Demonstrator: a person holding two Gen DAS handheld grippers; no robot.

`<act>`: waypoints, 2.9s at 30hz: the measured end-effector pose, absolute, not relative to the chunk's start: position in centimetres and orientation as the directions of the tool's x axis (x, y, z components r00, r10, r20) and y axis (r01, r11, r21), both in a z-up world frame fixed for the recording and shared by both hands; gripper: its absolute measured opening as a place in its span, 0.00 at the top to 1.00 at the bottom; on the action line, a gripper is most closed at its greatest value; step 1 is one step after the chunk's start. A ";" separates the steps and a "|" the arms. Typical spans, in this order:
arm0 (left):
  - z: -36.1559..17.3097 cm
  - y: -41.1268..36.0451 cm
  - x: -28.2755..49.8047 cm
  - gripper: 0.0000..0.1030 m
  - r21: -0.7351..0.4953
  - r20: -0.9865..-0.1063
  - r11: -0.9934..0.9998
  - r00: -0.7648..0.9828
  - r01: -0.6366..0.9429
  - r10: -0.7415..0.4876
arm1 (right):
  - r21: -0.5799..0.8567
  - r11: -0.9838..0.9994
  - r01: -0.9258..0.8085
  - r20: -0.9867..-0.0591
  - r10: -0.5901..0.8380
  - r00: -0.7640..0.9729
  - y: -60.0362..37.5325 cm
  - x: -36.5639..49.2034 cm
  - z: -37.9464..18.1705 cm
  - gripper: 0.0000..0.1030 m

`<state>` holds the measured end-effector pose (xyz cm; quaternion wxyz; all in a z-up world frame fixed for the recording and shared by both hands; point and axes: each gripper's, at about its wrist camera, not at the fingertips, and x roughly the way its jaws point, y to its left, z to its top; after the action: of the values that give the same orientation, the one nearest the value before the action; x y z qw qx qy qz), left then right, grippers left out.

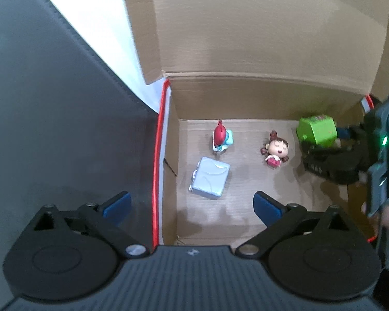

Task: Organize objects
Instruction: 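Open the left gripper releasing the lavender cube while the right gripper releases the green cube, then raise both open tools up and back away from the shoebox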

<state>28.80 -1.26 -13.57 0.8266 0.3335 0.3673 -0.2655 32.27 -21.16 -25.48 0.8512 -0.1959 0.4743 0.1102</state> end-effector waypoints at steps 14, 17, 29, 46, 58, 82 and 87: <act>-11.8 0.1 27.6 0.02 0.345 -0.770 0.686 0.612 0.640 -0.183 | -0.247 0.898 -0.365 -0.829 -0.001 0.559 -20.9 31.5 -23.3 0.36; -11.3 0.8 27.3 0.02 0.343 -0.766 0.699 0.618 0.628 -0.179 | -0.242 0.905 -0.351 -0.816 0.005 0.578 -21.1 31.0 -21.9 0.32; -7.3 2.9 25.8 0.00 0.300 -0.720 0.751 0.656 0.589 -0.227 | -0.131 0.921 -0.368 -0.792 0.126 0.597 -22.0 28.6 -16.8 0.13; -3.0 4.9 21.0 0.00 0.290 -0.665 0.767 0.697 0.573 -0.269 | 0.068 0.944 -0.323 -0.719 0.271 0.640 -26.0 25.2 -8.1 0.00; 0.5 6.5 16.4 0.00 0.271 -0.612 0.772 0.722 0.576 -0.324 | 0.100 0.933 -0.346 -0.687 0.317 0.654 -26.5 20.5 -3.7 0.00; 3.3 13.1 6.9 0.00 0.276 -0.551 0.704 0.708 0.655 -0.442 | 0.061 0.940 -0.336 -0.646 0.294 0.705 -27.4 8.7 3.5 0.00; 3.0 14.1 4.7 0.00 0.237 -0.578 0.651 0.643 0.721 -0.502 | 0.118 0.942 -0.313 -0.633 0.314 0.707 -28.4 6.6 4.5 0.00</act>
<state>4.71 14.15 3.01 0.8768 0.2299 0.2380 -0.3488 6.57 -28.38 4.51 0.9239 0.0011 0.3431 0.1697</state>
